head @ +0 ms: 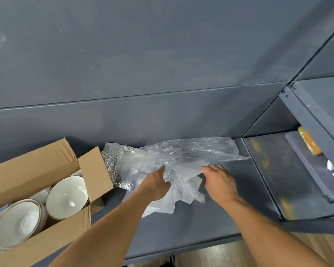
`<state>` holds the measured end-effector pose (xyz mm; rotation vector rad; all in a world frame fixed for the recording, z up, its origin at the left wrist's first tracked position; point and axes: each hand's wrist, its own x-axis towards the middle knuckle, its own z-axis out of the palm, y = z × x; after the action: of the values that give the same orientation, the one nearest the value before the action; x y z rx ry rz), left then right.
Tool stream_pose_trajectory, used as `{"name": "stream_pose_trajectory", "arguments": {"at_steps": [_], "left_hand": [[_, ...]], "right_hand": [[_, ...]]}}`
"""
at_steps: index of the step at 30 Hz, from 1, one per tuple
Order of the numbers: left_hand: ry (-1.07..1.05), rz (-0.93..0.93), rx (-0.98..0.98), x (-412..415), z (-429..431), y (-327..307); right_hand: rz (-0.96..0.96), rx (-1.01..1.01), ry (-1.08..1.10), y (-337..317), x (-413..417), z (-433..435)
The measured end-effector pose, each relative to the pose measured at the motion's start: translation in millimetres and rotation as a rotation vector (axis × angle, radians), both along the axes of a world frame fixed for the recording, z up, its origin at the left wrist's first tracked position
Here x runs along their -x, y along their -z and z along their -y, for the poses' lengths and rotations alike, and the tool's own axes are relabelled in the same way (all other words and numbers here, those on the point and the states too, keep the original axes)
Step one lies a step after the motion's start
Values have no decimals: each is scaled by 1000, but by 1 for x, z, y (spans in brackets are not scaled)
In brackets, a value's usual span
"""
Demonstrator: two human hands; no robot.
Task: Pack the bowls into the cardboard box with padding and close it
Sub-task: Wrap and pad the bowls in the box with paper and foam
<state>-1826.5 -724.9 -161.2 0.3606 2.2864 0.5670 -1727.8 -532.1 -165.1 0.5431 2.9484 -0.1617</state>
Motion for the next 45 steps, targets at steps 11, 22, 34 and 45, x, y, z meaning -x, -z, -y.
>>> {"name": "stream_pose_trajectory", "arguments": {"at_steps": [11, 22, 34, 45], "left_hand": [[-327, 129, -261, -4, 8, -21], [-661, 297, -612, -11, 106, -55], [-1003, 318, -918, -27, 232, -87], [-1003, 301, -942, -34, 318, -97]], "right_hand": [[-146, 527, 173, -70, 8, -6], [-29, 1058, 283, -89, 40, 71], [106, 1637, 245, -96, 67, 179], [258, 1568, 94, -99, 84, 263]]}}
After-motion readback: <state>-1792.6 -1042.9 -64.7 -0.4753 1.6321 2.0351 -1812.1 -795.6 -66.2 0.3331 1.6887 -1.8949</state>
